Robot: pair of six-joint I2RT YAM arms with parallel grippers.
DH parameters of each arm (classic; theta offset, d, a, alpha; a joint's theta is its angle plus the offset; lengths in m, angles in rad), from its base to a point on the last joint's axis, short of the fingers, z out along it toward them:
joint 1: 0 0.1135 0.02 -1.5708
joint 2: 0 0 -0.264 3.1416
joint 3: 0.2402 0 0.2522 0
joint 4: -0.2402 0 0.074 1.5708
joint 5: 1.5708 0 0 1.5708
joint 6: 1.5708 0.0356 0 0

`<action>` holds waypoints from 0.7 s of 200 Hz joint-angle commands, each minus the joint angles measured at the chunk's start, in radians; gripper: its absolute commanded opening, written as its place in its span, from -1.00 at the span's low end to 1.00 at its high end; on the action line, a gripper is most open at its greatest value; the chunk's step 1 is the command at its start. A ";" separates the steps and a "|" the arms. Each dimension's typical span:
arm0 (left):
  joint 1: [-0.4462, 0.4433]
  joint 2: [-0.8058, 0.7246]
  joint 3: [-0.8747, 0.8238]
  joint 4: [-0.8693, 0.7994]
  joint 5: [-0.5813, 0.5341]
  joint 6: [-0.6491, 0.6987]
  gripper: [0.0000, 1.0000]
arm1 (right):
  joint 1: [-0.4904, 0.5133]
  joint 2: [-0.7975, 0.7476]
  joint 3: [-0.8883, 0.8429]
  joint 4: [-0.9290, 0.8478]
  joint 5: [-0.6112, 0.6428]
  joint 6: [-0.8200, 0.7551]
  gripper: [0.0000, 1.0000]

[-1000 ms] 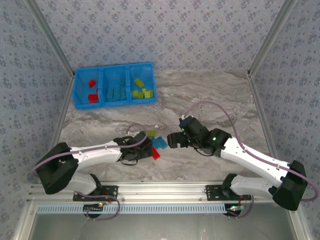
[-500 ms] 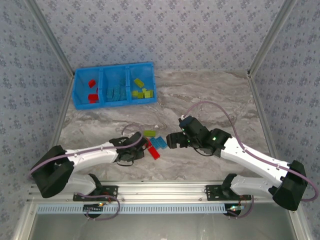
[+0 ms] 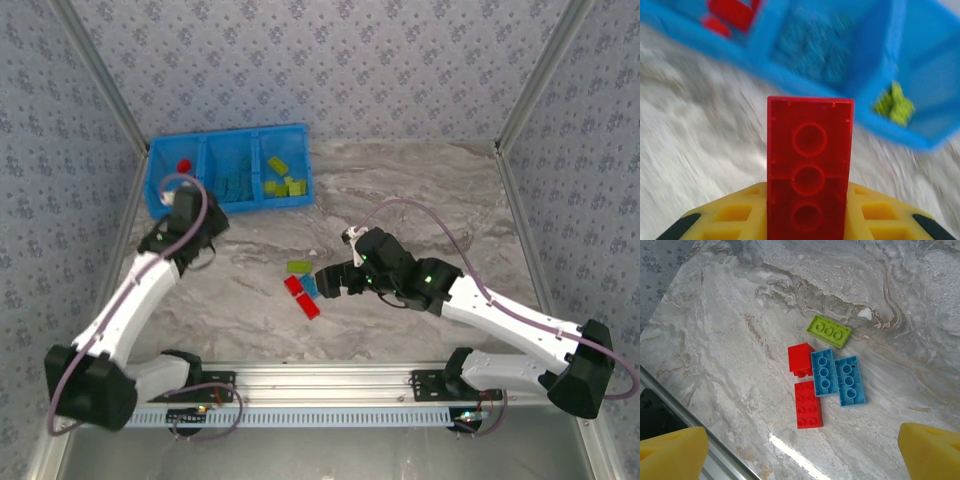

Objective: Sort the legos into containers by color

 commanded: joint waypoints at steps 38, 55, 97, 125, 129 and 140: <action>0.304 0.636 0.517 -0.032 0.213 0.097 -0.48 | 0.004 -0.041 0.023 -0.066 0.061 -0.003 0.99; 0.321 0.756 0.687 -0.117 0.222 0.117 -0.43 | 0.006 -0.063 0.022 -0.084 0.071 0.002 1.00; 0.344 0.745 0.746 -0.141 0.234 0.090 0.25 | 0.006 -0.119 -0.019 -0.087 0.102 0.034 1.00; 0.337 0.615 0.674 -0.173 0.251 0.071 0.30 | 0.003 -0.114 -0.022 -0.085 0.142 0.053 0.99; 0.334 0.592 0.662 -0.179 0.254 0.070 0.31 | 0.002 -0.109 -0.019 -0.090 0.153 0.057 1.00; 0.325 0.508 0.607 -0.180 0.272 0.069 0.31 | -0.002 -0.091 -0.010 -0.102 0.181 0.064 1.00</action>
